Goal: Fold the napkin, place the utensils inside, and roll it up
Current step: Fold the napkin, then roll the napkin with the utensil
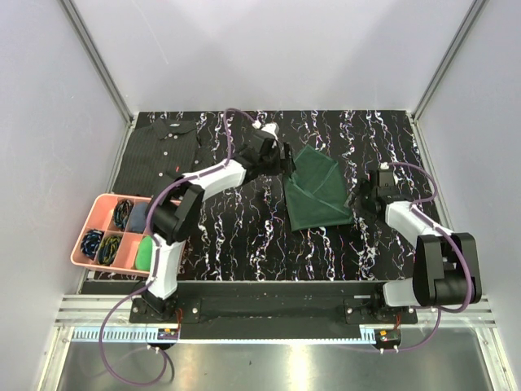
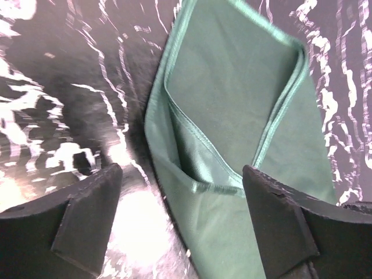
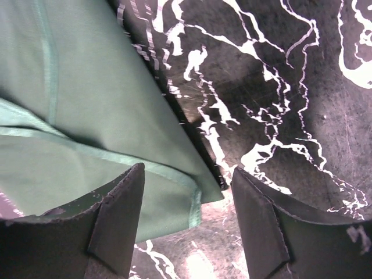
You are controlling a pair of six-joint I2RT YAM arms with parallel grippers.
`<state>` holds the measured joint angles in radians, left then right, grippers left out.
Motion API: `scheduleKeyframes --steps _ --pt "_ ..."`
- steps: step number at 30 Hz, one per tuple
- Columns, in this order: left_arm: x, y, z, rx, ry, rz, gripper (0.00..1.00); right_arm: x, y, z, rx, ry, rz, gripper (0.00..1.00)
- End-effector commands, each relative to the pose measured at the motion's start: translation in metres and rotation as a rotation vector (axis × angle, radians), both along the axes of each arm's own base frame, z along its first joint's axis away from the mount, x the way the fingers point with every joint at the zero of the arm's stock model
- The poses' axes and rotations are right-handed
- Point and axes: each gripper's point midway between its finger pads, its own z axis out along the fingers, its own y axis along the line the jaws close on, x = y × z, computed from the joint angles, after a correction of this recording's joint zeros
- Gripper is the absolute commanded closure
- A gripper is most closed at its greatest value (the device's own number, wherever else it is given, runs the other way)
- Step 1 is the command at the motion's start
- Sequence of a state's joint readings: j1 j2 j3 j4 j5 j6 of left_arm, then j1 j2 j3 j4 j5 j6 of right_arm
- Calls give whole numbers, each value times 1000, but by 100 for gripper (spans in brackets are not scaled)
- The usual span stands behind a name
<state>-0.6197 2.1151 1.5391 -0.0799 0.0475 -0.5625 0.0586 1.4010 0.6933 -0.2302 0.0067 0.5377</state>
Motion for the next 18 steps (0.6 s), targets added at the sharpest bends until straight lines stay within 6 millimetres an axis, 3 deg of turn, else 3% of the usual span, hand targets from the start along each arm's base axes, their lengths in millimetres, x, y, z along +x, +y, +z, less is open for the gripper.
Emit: scheduleKeyframes --steps 1,6,8,18 --pt "5 18 75 -48 -151 9 11 -3 9 10 35 -11 38 32" --pt "-16 25 79 -73 -124 -28 11 -9 10 -4 45 62 26 38" --pt "-27 28 71 -75 -98 -41 10 -11 6 -10 29 87 12 40" --pt "-61 46 64 -94 -56 -39 10 -16 13 -21 68 141 23 60"
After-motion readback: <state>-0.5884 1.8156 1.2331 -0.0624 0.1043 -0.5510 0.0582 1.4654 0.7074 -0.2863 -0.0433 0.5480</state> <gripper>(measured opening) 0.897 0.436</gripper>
